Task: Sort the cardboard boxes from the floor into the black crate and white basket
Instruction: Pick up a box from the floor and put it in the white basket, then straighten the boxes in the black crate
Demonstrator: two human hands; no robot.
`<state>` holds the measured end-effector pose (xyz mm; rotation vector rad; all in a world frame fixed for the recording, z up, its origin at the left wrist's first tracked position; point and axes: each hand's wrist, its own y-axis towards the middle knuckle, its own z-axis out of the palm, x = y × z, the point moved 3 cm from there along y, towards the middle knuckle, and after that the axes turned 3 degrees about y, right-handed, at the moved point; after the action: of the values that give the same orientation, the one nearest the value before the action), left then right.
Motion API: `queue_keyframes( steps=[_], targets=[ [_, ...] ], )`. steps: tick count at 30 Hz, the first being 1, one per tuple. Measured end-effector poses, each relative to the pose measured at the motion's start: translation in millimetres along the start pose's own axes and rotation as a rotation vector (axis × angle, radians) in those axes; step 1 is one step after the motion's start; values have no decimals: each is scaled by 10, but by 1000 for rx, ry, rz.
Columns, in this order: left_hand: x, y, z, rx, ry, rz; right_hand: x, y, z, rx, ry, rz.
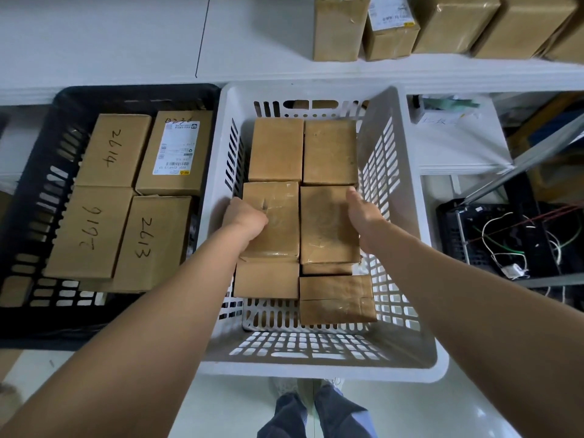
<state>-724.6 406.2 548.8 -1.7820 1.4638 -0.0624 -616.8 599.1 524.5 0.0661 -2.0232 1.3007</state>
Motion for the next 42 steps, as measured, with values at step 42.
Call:
queue_keyframes(
  steps=[42],
  targets=[
    [-420, -831, -1507, -40, -825, 332, 1296, -1529, 180, 144, 312, -543]
  ],
)
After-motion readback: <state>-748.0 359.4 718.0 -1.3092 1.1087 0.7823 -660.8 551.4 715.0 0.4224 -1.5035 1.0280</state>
